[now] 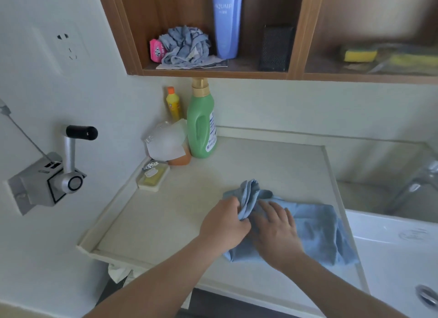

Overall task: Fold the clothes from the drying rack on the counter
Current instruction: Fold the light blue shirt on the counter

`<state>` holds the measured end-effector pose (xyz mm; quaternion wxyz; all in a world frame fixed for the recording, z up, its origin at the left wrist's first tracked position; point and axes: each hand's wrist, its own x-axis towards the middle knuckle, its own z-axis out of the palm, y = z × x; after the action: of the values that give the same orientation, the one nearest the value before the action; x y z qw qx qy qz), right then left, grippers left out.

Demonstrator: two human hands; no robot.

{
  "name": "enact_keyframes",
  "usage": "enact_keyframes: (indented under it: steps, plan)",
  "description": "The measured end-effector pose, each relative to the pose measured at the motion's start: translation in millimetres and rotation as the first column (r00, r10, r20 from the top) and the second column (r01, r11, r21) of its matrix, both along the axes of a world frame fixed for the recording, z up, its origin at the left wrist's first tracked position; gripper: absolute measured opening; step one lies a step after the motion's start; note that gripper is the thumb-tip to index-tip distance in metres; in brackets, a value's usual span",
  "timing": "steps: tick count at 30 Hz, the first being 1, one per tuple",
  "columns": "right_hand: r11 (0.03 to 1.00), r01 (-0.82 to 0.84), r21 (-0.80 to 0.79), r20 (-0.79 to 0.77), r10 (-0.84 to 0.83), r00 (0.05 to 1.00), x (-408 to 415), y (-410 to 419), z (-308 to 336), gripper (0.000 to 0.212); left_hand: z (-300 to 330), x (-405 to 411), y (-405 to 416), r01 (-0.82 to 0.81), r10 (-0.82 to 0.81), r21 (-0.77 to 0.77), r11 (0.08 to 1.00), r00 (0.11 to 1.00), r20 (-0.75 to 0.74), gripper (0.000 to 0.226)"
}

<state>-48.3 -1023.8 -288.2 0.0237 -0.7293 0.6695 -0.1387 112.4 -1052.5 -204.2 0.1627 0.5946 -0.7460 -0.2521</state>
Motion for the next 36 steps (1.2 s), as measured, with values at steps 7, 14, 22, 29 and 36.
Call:
enact_keyframes:
  steps: [7, 14, 22, 29, 36]
  plan:
    - [0.952, 0.117, 0.285, 0.074, -0.143, 0.987, -20.8, 17.2, 1.9, 0.059, -13.2, -40.1, 5.7, 0.093, -0.094, 0.01, 0.996, 0.993, 0.07, 0.027]
    - [0.936, 0.051, 0.347, 0.442, -0.212, 0.872, -51.2, 17.1, -8.1, 0.03, -35.2, -44.1, 0.2, 0.251, -0.256, 0.058, 0.966, 0.96, 0.116, 0.045]
    - [0.944, 0.011, 0.329, 0.584, -0.213, 0.783, -62.8, 19.6, -2.0, 0.045, -66.9, -38.3, -5.9, 0.367, -0.277, -0.121, 0.922, 0.845, 0.457, 0.072]
    - [0.941, 0.006, 0.339, 0.501, -0.186, 0.845, -64.8, 16.7, -11.4, 0.05, -80.7, -39.8, -1.7, 0.426, -0.44, 0.164, 0.89, 0.705, 0.556, 0.091]
    - [0.932, 0.28, 0.229, 0.577, -0.361, 0.733, -85.1, 20.6, -6.8, 0.035, -66.3, -56.7, -6.7, 0.467, -0.454, 0.15, 0.872, 0.653, 0.606, 0.091]
